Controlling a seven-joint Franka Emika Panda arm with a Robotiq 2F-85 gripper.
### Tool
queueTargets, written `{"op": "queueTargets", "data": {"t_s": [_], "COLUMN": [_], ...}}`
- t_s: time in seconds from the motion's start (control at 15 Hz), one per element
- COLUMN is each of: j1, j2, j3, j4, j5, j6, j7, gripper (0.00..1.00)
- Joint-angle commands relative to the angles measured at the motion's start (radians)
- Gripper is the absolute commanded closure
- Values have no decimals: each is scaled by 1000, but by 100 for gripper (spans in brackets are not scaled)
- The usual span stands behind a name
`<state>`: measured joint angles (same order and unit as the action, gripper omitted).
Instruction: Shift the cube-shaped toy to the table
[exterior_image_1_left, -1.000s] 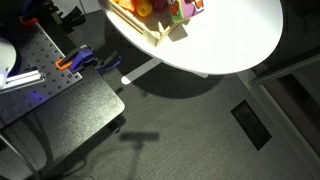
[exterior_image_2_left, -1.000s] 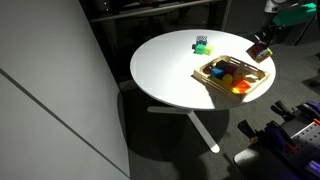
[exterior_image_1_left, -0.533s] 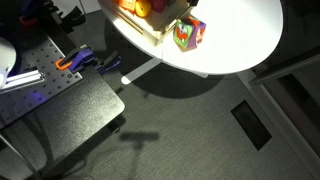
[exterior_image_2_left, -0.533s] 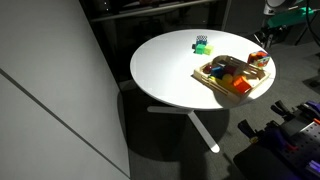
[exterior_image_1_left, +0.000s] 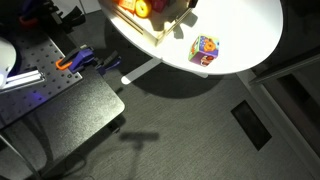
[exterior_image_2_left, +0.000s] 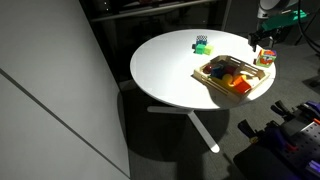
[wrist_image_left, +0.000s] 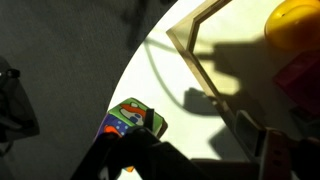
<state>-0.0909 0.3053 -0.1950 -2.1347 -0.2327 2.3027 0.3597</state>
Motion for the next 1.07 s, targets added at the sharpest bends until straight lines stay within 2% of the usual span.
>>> {"op": "queueTargets", "data": {"t_s": [0.0,0.33,0.67,1.0], "j1": [-5,-16,-6,9], "j2": [-57,-132,-233,-355], "j3": [36,77,92,109], "j4": [-20,-56,-119,-188], "j5": [70,163,144,131], "j6": [-72,-144,-185,-235], "j7": [-118,-314,-469,-480], "gripper": [0,0,0,0]}}
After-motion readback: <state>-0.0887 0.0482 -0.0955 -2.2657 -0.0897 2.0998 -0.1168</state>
